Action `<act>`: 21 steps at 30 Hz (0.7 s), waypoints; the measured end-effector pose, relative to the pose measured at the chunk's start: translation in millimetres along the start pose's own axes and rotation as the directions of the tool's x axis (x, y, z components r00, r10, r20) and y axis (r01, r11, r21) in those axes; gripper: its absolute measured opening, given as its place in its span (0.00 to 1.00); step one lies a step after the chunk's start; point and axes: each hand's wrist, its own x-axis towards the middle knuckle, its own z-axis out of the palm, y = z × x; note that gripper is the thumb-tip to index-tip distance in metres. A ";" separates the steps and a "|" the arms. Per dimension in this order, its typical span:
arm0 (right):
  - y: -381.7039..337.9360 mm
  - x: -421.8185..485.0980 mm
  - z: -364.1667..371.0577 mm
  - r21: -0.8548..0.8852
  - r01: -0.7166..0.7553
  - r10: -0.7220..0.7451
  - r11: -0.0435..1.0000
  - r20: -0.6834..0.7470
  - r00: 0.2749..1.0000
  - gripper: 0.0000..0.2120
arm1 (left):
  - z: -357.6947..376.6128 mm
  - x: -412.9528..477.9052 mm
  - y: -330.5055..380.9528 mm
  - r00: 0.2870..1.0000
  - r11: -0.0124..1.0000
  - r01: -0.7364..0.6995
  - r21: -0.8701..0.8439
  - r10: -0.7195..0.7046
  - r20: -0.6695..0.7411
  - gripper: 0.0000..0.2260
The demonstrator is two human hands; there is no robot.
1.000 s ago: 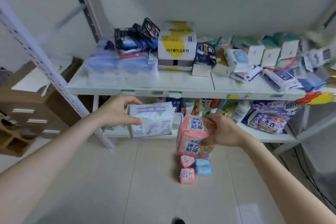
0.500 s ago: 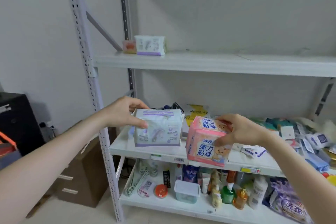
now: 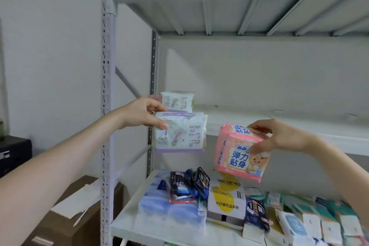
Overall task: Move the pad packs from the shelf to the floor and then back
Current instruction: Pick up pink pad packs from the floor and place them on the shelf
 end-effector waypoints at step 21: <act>-5.0 211.1 -24.3 0.040 0.002 0.002 0.999 -0.120 0.993 0.21 | -82.3 202.2 -106.2 1.000 0.995 -0.003 -0.101 0.000 -0.030 0.21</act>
